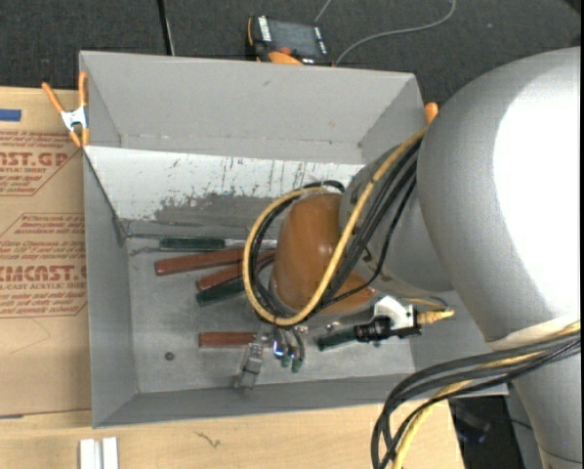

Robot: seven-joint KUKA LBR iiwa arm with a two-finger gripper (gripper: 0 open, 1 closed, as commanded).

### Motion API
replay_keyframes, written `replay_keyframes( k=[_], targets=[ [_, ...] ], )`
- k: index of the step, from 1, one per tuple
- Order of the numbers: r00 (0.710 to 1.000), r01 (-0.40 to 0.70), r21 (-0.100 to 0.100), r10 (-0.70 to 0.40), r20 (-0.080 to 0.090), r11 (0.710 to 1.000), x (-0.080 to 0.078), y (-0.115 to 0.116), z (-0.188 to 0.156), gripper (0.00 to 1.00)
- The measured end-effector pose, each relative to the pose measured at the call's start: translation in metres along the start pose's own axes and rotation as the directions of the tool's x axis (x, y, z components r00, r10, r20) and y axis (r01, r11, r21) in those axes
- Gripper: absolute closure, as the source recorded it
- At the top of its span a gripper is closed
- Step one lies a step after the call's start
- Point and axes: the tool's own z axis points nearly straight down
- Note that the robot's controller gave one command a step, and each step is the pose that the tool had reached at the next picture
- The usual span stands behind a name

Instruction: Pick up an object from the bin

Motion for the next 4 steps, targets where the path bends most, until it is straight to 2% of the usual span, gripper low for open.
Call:
replay_keyframes(
  k=[1, 2, 4],
  targets=[
    [1.0, 0.0, 0.001, 0.0, -0.004, 1.0, 0.001, 0.0, 0.0, 1.0],
    [1.0, 0.001, 0.0, -0.001, -0.002, 1.0, 0.001, 0.001, -0.038, 1.0],
    [1.0, 0.002, 0.001, -0.002, -0.004, 1.0, 0.001, 0.002, -0.052, 1.0]
  ],
)
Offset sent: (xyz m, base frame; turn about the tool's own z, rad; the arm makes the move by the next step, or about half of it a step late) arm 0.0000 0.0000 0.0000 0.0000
